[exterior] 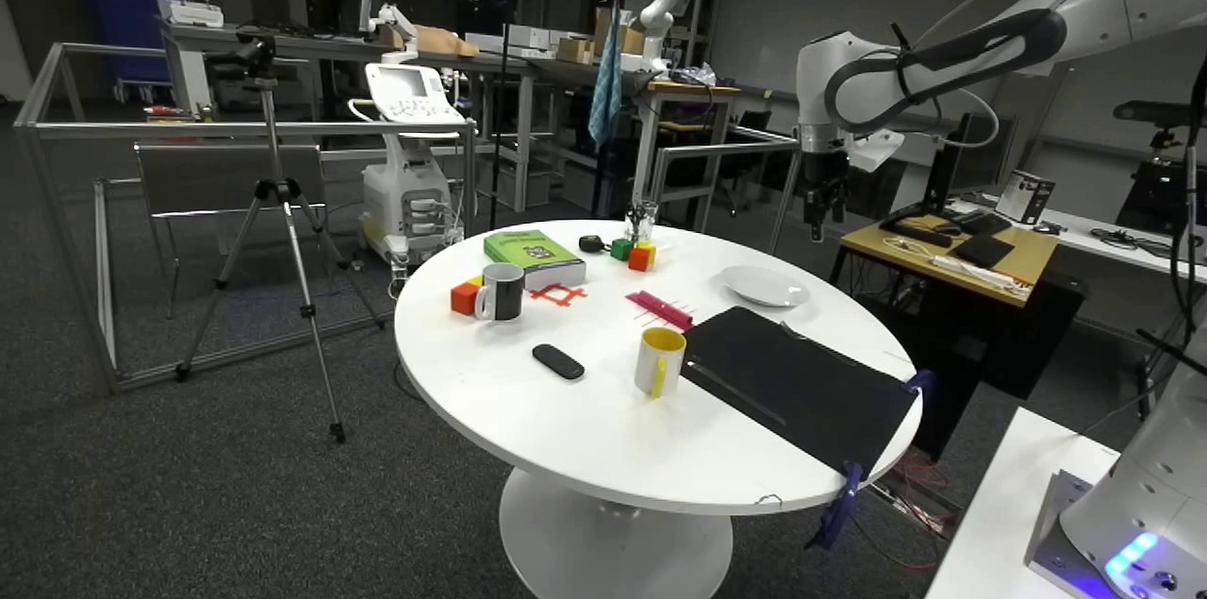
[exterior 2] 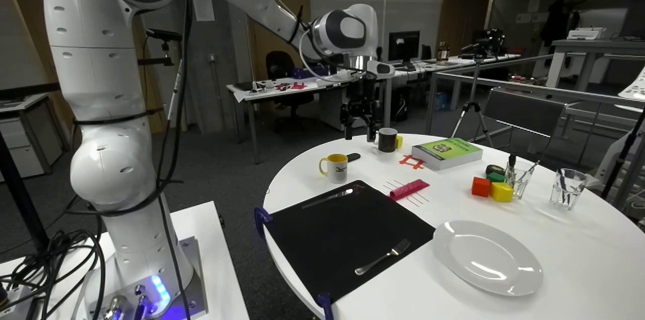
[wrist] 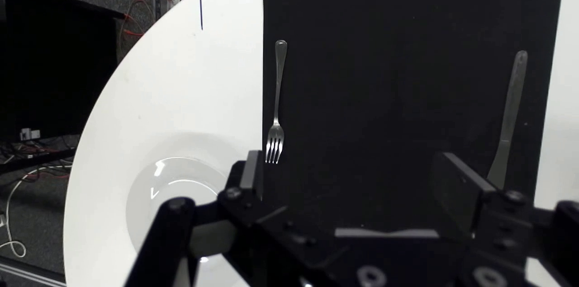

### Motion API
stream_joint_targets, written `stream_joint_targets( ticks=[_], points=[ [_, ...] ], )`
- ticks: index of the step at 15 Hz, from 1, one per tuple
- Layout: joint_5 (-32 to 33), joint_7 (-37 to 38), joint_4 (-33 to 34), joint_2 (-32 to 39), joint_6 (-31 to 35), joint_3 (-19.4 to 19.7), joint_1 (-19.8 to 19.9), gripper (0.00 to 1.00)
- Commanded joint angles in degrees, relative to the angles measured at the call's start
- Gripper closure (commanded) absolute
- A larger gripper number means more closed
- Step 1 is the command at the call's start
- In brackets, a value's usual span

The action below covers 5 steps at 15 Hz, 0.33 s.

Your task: Move the plate on the black placemat onto the plate on the right side of the table

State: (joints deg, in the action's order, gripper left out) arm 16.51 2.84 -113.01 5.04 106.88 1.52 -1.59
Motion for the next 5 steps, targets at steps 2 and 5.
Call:
stream_joint_targets(
  ticks=[2, 5],
  points=[
    [0.0, 0.2, -0.4, -0.1, -0.1, -0.5, 0.4, 0.0],
    [0.0, 0.2, -0.5, -0.1, -0.1, -0.5, 0.4, 0.0]
  ],
)
